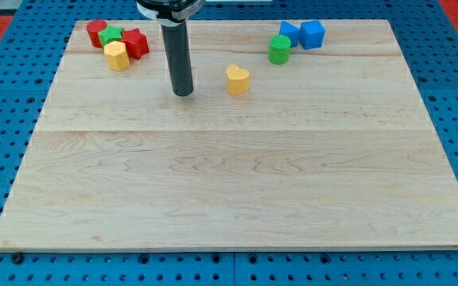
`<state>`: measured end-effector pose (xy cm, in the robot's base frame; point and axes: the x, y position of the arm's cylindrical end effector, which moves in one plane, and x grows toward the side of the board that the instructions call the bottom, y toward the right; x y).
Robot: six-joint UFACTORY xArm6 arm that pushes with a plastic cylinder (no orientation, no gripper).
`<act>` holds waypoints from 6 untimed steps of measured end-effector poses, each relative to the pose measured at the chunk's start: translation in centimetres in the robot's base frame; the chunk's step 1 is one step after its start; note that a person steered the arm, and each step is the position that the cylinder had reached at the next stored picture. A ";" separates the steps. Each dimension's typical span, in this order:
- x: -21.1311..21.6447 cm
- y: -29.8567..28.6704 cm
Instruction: Push yellow heart slightly right and up a bit
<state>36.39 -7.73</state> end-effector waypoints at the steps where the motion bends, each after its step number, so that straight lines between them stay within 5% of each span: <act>1: -0.3 -0.7; 5: -1.1 -2.8; 6: 0.2 1.4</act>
